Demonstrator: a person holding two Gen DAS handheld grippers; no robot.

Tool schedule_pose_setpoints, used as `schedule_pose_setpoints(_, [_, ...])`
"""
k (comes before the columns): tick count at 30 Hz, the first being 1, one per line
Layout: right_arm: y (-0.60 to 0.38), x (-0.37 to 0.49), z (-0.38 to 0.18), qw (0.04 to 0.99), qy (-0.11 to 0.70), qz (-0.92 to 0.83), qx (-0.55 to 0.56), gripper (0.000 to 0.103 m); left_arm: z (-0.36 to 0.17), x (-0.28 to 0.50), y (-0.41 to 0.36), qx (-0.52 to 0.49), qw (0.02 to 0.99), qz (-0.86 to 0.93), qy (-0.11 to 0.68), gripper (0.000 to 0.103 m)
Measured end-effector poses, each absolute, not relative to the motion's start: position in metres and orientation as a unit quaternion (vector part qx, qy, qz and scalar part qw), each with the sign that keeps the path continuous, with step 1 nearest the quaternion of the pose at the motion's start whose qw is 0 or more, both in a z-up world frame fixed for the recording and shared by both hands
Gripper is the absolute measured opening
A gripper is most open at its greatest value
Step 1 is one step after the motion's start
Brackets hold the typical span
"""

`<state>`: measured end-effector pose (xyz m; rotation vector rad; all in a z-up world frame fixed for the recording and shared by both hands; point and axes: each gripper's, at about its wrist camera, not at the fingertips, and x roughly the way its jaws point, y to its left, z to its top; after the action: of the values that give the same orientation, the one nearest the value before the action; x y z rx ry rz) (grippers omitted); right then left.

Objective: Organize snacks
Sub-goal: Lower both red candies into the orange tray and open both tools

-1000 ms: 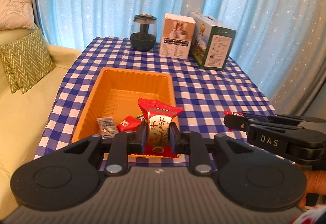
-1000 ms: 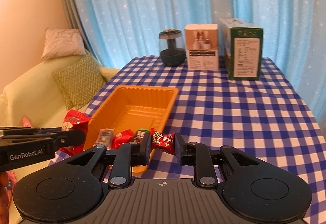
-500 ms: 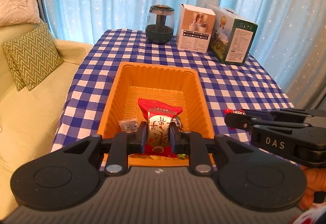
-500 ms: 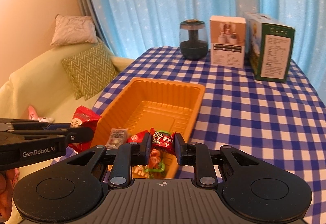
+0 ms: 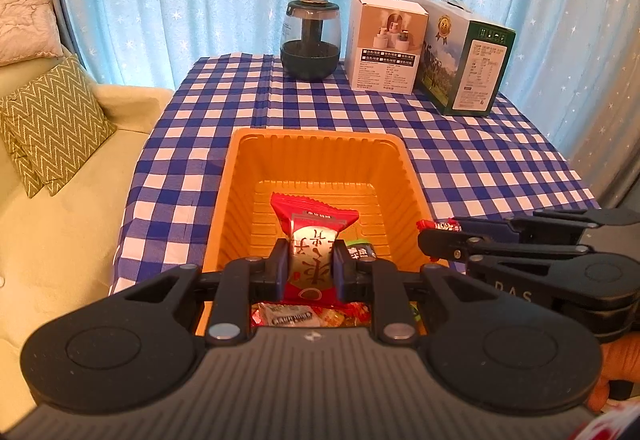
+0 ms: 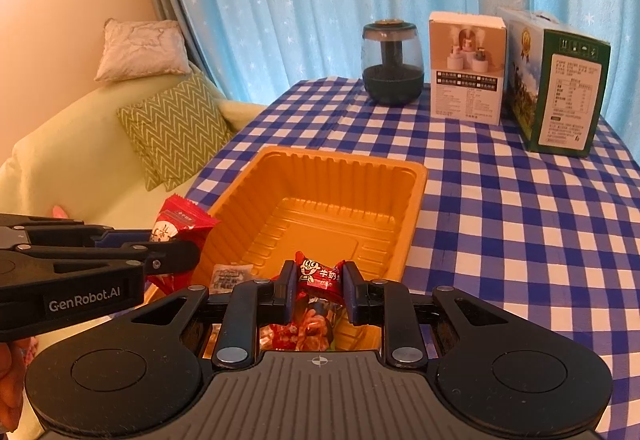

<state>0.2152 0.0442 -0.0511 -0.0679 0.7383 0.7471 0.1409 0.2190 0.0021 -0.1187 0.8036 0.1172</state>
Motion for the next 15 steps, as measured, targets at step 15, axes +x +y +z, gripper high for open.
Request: schedule_pose_setpoints(15, [0.055, 0.236, -0.067, 0.864, 0.368, 0.343, -0.019, 0.024, -0.019, 0.169, 0.236, -0.057, 0.91, 0.046, 0.408, 0.02])
